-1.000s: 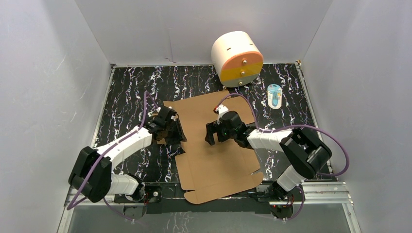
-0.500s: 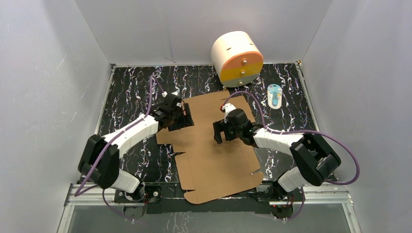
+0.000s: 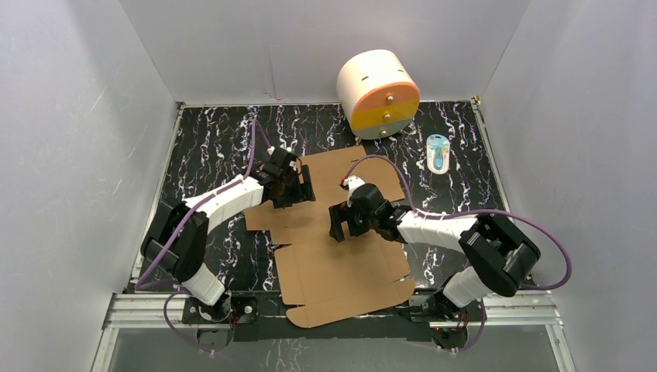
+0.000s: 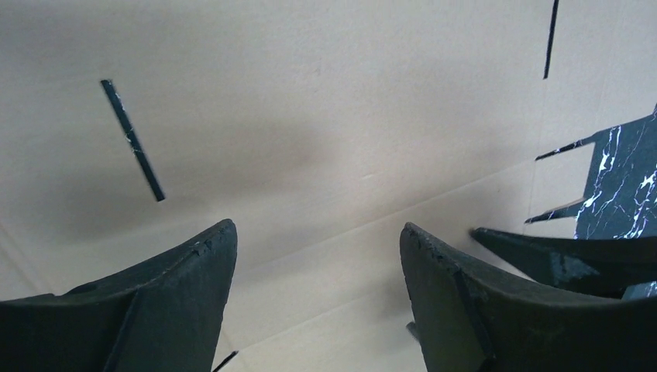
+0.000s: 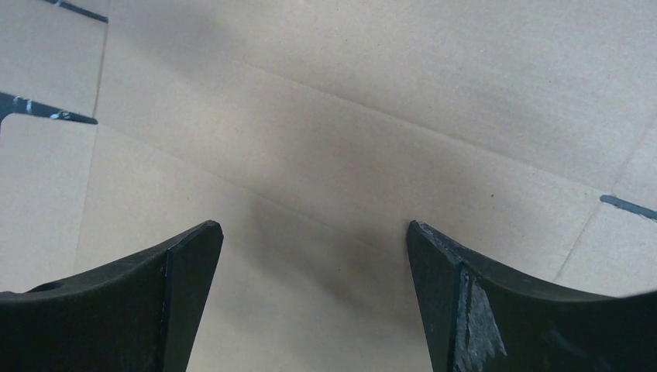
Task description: Fold the paper box
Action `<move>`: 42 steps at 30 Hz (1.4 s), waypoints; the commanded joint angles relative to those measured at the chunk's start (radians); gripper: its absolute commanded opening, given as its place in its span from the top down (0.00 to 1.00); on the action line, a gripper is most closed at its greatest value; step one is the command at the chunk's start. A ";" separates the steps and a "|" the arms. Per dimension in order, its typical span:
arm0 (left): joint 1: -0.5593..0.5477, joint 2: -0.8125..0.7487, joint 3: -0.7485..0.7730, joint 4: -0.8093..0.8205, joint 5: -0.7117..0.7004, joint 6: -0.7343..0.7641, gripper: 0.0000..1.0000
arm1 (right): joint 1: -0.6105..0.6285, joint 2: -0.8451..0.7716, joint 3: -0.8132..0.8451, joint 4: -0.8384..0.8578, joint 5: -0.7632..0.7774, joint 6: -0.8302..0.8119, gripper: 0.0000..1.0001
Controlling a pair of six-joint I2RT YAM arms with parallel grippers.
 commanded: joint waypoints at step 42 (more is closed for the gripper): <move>0.112 0.279 0.274 0.036 0.176 0.117 0.22 | -0.489 0.414 0.479 0.302 -0.135 -0.045 0.08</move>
